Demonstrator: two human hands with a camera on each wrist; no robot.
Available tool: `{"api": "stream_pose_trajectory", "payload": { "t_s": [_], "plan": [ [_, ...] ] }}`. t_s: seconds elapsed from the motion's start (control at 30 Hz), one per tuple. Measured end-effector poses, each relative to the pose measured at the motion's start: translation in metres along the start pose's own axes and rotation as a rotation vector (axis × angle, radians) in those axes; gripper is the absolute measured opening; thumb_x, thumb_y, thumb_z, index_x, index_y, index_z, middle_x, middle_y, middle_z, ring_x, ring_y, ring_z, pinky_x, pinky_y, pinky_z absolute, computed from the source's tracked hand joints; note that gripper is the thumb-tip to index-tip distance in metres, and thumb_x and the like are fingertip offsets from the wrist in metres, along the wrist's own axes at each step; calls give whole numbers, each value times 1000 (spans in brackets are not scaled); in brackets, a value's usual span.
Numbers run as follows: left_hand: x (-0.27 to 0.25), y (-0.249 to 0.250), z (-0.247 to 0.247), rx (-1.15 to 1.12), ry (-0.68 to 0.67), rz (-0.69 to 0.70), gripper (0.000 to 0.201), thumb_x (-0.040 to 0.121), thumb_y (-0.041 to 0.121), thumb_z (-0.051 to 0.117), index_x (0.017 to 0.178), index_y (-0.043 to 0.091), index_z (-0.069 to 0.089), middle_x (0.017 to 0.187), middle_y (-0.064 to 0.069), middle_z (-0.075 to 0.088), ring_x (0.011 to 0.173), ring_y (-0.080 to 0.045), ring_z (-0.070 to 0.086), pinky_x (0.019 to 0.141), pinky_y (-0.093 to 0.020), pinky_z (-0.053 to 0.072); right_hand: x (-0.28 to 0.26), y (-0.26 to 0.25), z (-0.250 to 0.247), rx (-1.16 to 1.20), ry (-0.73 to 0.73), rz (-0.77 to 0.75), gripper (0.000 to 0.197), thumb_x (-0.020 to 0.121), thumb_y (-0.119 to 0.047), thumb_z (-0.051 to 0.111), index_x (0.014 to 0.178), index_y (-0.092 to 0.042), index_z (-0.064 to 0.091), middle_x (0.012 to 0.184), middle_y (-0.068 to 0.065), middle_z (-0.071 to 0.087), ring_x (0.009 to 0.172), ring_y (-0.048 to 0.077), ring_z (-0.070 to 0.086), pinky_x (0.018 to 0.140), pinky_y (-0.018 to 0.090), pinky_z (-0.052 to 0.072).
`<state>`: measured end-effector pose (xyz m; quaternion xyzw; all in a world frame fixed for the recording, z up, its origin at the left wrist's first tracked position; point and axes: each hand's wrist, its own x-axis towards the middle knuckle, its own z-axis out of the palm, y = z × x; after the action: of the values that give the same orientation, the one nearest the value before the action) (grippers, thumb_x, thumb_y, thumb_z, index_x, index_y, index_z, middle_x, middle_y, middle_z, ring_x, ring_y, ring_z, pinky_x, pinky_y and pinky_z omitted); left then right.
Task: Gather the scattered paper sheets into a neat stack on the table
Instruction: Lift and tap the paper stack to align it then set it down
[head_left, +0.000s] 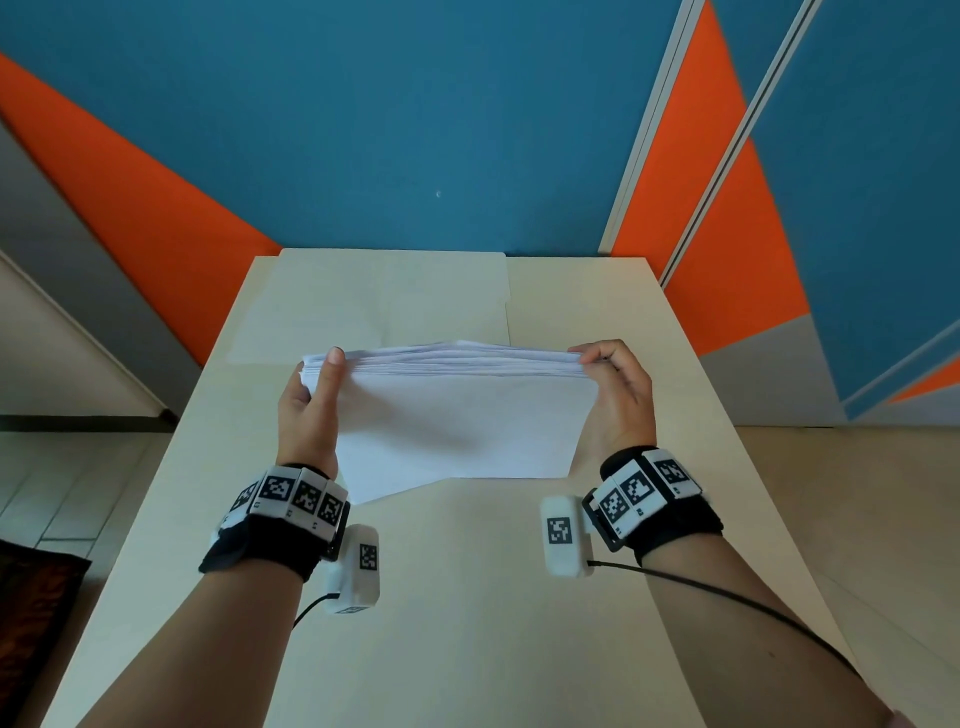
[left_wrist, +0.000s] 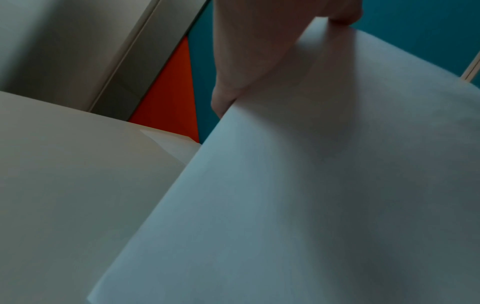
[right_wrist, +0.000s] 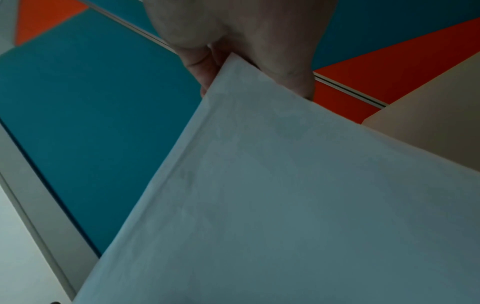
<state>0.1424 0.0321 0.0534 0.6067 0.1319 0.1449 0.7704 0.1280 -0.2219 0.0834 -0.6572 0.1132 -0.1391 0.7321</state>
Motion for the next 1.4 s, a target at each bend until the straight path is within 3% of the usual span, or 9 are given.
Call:
{"api": "stream_pose_trajectory", "payload": {
  "t_s": [0.2, 0.37, 0.5, 0.7, 0.87, 1.0, 1.1, 1.23, 1.4],
  "plan": [
    [-1, 3, 3, -33, 13, -20, 17, 91, 30, 55, 77, 24, 61, 56, 16, 66, 56, 0, 62, 57, -16, 51, 2, 0, 5, -53, 44, -1, 17, 78, -33, 57, 67, -27, 46, 85, 1, 57, 87, 24, 53, 85, 39, 40],
    [-1, 5, 2, -54, 7, -22, 15, 89, 26, 58, 75, 22, 61, 56, 14, 64, 57, -4, 61, 58, -18, 50, 1, 5, 6, -10, 100, -80, 23, 81, -10, 54, 80, -31, 43, 77, -7, 63, 78, 4, 56, 84, 28, 39],
    [-1, 7, 2, -62, 3, -11, 17, 86, 30, 60, 70, 23, 59, 57, 13, 62, 57, -7, 60, 58, -19, 49, 1, 8, 4, -19, 84, -82, 18, 84, -22, 48, 85, -40, 48, 73, -12, 67, 75, -2, 55, 91, 35, 39],
    [1, 4, 3, 21, 19, 35, 18, 84, 33, 61, 71, 22, 58, 65, 5, 59, 62, -11, 57, 61, -24, 48, 5, 9, 5, -127, 66, -178, 22, 88, -11, 53, 96, -31, 47, 80, -5, 61, 67, -13, 52, 66, 2, 36],
    [2, -1, -8, 181, -203, 18, 22, 79, -1, 67, 89, 18, 60, 76, 10, 70, 68, -1, 66, 65, -17, 53, 12, 11, 2, -172, 99, -224, 13, 92, -20, 52, 89, -32, 48, 66, -2, 48, 59, -3, 46, 60, 9, 37],
    [1, 2, -12, 118, -250, -24, 33, 82, -8, 59, 70, 20, 73, 66, 10, 74, 63, -3, 69, 61, -17, 54, 12, 7, 0, -131, 72, -209, 15, 87, -24, 61, 97, -24, 51, 67, -5, 44, 56, -6, 44, 62, 6, 37],
    [4, 8, -15, 48, -255, -16, 35, 83, -9, 56, 70, 18, 73, 68, 8, 75, 65, -5, 70, 61, -17, 55, 9, -5, -7, -17, -82, -175, 35, 77, -14, 71, 105, -13, 50, 79, 0, 48, 62, -12, 51, 65, 2, 41],
    [8, 7, -29, -14, -266, -64, 42, 87, -7, 51, 69, 20, 77, 72, 7, 76, 70, -6, 71, 67, -20, 57, 14, -9, -28, -165, -336, -103, 63, 51, -55, 80, 102, -26, 58, 102, 16, 61, 90, -1, 58, 82, 12, 47],
    [8, -6, -45, -154, -202, -181, 27, 92, -2, 45, 97, 15, 66, 84, 6, 76, 82, -9, 71, 77, -25, 58, 15, -2, -44, -286, -436, 113, 80, 52, -53, 81, 121, -37, 44, 122, 3, 54, 113, 14, 50, 98, 30, 38]
  ]
}}
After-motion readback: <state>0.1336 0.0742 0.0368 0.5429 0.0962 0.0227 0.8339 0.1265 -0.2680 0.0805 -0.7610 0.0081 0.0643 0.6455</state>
